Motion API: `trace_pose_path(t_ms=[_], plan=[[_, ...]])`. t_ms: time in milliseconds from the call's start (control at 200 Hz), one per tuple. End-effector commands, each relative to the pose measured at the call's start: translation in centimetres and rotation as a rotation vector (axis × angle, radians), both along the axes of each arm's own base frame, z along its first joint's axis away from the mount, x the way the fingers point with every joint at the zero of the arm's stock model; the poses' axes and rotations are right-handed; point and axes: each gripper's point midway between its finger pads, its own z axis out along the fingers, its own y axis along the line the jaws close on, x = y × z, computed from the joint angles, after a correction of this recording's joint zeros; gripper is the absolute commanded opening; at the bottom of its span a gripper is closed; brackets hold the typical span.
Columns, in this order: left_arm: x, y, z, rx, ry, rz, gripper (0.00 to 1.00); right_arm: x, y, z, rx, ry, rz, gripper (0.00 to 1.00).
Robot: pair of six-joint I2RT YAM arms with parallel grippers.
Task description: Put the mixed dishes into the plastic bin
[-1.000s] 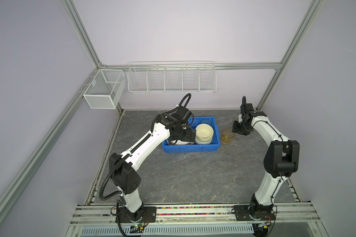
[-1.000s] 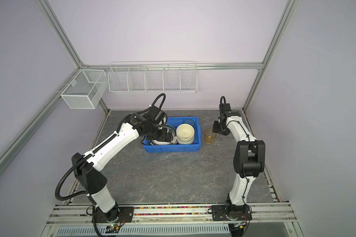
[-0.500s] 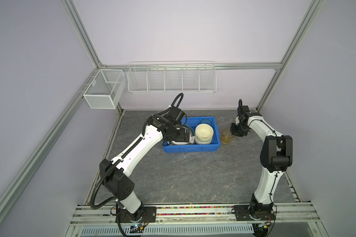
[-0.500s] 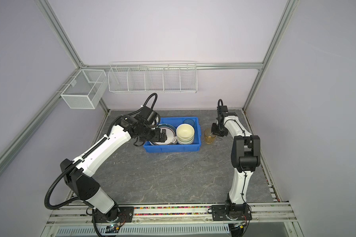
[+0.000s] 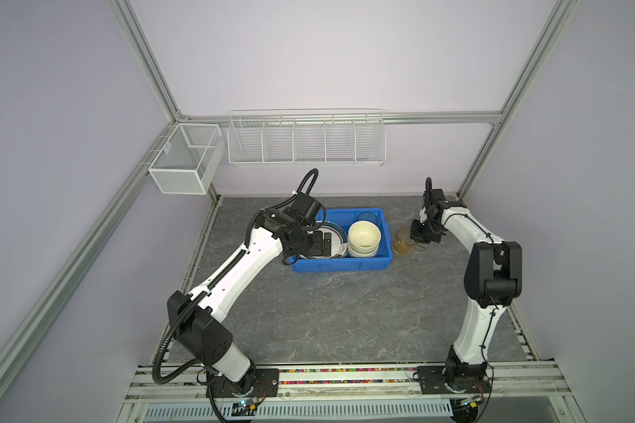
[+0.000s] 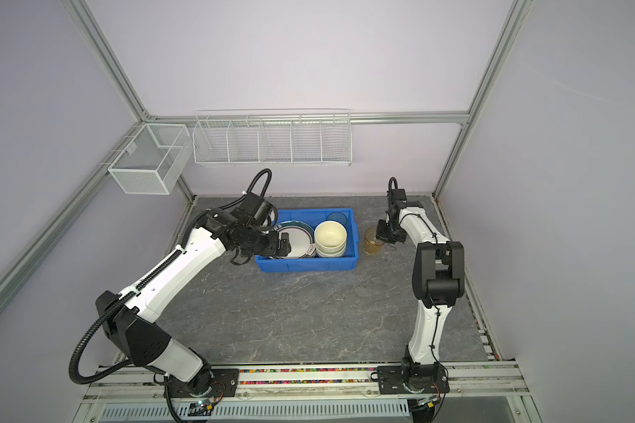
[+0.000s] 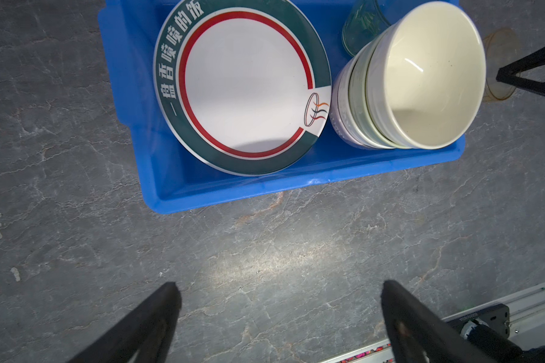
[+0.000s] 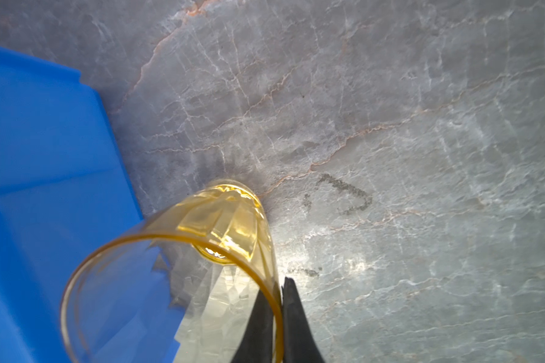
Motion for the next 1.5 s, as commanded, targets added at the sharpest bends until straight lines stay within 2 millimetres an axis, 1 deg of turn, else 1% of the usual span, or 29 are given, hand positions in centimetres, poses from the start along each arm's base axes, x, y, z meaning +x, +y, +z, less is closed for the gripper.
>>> trace_pose_path(t_ms=[0,155,295,430,495,550,565,615,820,940,1110,1165,1170,1180,1200,1355,1395,1495], plan=[[-0.6,0.7,0.7,-0.002,-0.01,0.012,0.99,-0.7,0.3,1.6,0.002,-0.026,0.016,0.07],[-0.7,1.1,1.1,-0.003,-0.022,0.021,0.99,-1.1,-0.1,3.8,-0.023,-0.057,0.024,0.06],[-0.9,1.3,1.3,-0.014,-0.033,0.022,0.99,-1.5,-0.4,6.5,-0.04,-0.106,0.029,0.06],[-0.9,1.0,1.7,-0.041,-0.048,0.017,0.99,-1.7,-0.2,9.1,-0.037,-0.152,0.037,0.06],[-0.8,1.0,1.8,-0.043,-0.051,0.019,0.99,-1.7,0.2,10.4,-0.03,-0.178,0.046,0.06],[-0.8,1.0,1.9,-0.043,-0.053,0.022,0.99,-1.2,0.7,11.6,-0.022,-0.21,0.051,0.07],[-0.7,1.0,1.9,-0.04,-0.052,0.023,0.99,-1.7,0.8,11.6,-0.021,-0.189,0.054,0.06],[-0.7,1.1,2.0,-0.036,-0.055,0.025,0.99,-1.4,1.2,12.3,-0.018,-0.2,0.059,0.06],[-0.7,1.7,2.4,-0.029,-0.065,0.044,0.99,0.5,3.5,14.3,0.0,-0.243,0.088,0.06],[-0.5,2.8,2.7,-0.023,-0.082,0.075,0.99,2.0,5.0,14.9,0.012,-0.26,0.103,0.06],[-0.6,4.1,2.9,-0.005,-0.108,0.104,0.99,4.0,7.0,14.9,0.033,-0.271,0.122,0.06],[-0.7,4.4,2.8,0.002,-0.107,0.111,0.99,4.8,7.3,14.7,0.044,-0.273,0.119,0.06],[-0.7,4.5,2.8,0.003,-0.105,0.113,0.99,4.7,8.0,14.6,0.045,-0.273,0.133,0.06],[-0.7,4.6,2.8,0.004,-0.106,0.115,0.99,4.7,8.5,14.6,0.048,-0.272,0.143,0.06],[-0.8,4.7,2.8,0.007,-0.106,0.12,0.99,5.0,9.1,14.5,0.052,-0.274,0.149,0.06],[-1.3,5.9,2.3,0.03,-0.104,0.159,0.99,6.4,11.2,13.3,0.066,-0.264,0.176,0.06],[-1.5,6.1,2.2,0.029,-0.102,0.163,0.99,6.6,11.9,13.0,0.068,-0.26,0.185,0.06],[-1.8,6.6,2.0,0.027,-0.105,0.179,0.99,7.0,12.9,11.9,0.075,-0.249,0.189,0.06]])
